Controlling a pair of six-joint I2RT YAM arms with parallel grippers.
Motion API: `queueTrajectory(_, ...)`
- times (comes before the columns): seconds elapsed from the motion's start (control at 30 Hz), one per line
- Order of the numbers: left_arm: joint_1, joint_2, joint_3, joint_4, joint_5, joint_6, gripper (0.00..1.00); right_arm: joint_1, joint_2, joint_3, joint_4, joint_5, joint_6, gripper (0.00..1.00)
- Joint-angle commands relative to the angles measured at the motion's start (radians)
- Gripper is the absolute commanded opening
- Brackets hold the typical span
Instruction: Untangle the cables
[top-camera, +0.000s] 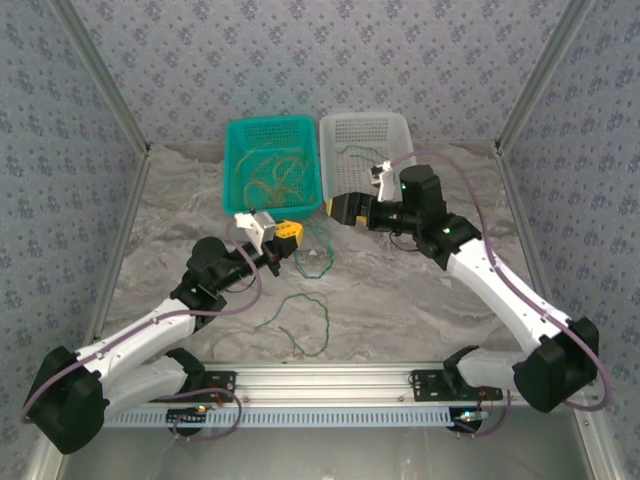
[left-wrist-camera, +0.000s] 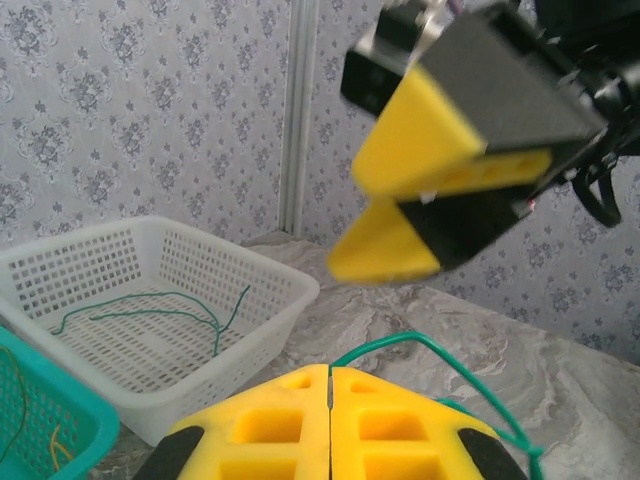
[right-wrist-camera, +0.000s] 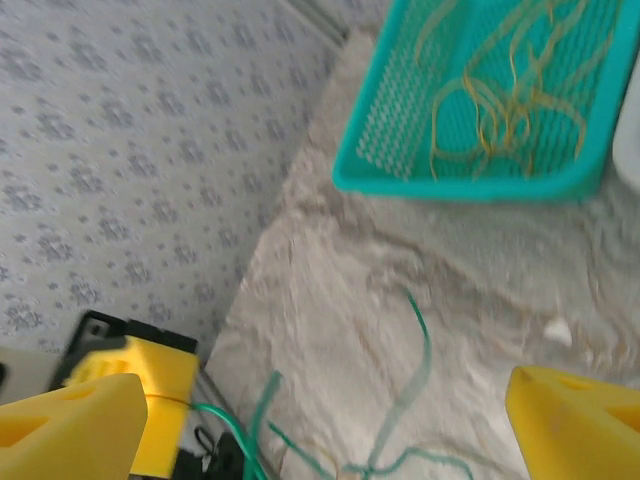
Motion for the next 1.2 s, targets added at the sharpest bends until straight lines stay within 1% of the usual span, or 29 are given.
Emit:
queueTrajectory(0.0, -0.008, 0.005, 0.034, 0.019, -0.004, 0.019, 0.0, 0.018, 0.017, 0.028, -0.06, -0.086, 0.026, 0.94)
queueTrajectory(0.07, -0.008, 0.008, 0.033, 0.022, -0.004, 0.018, 0.0, 0.025, 0.051, 0.036, -0.059, -0.129, 0.023, 0.88)
queueTrajectory(0.13, -0.007, 0.008, 0.032, 0.023, -0.007, 0.015, 0.0, 0.037, 0.074, 0.035, -0.041, -0.142, 0.03, 0.82)
queueTrajectory(0.17, -0.007, 0.01, 0.032, 0.025, -0.007, 0.014, 0.0, 0.046, 0.084, 0.033, -0.024, -0.152, 0.034, 0.76)
queueTrajectory(0.27, -0.008, 0.012, 0.03, 0.025, -0.013, 0.016, 0.0, 0.063, 0.111, 0.048, -0.01, -0.168, 0.041, 0.54)
queueTrajectory(0.33, -0.009, 0.01, 0.028, 0.024, -0.018, 0.016, 0.0, 0.065, 0.11, 0.052, 0.004, -0.164, 0.045, 0.36)
queueTrajectory(0.37, -0.009, 0.01, 0.025, 0.024, -0.023, 0.016, 0.0, 0.065, 0.109, 0.053, 0.006, -0.161, 0.045, 0.25)
queueTrajectory(0.4, -0.009, 0.009, 0.022, 0.027, -0.028, 0.017, 0.0, 0.062, 0.108, 0.056, 0.005, -0.164, 0.044, 0.17)
queueTrajectory(0.47, -0.009, 0.008, 0.014, 0.033, -0.042, 0.015, 0.0, 0.055, 0.108, 0.061, 0.008, -0.166, 0.045, 0.03)
queueTrajectory(0.5, -0.009, 0.008, 0.01, 0.036, -0.049, 0.012, 0.0, 0.053, 0.104, 0.062, 0.004, -0.154, 0.042, 0.0)
queueTrajectory(0.7, 0.008, -0.019, -0.016, 0.012, -0.136, 0.001, 0.0, 0.025, 0.054, 0.059, -0.043, -0.054, -0.006, 0.0)
queueTrajectory(0.8, 0.037, -0.063, -0.029, -0.044, -0.166, -0.002, 0.0, 0.001, 0.019, 0.067, -0.109, 0.016, -0.069, 0.0)
queueTrajectory(0.93, 0.084, -0.144, -0.053, -0.124, -0.212, 0.017, 0.0, -0.059, -0.023, 0.047, -0.139, 0.059, -0.087, 0.0)
queueTrajectory(1.07, 0.121, -0.236, -0.08, -0.213, -0.304, 0.045, 0.0, -0.13, -0.083, 0.002, -0.146, 0.108, -0.078, 0.0)
queueTrajectory(1.17, 0.149, -0.304, -0.108, -0.267, -0.423, 0.043, 0.0, -0.181, -0.135, -0.03, -0.147, 0.136, -0.075, 0.0)
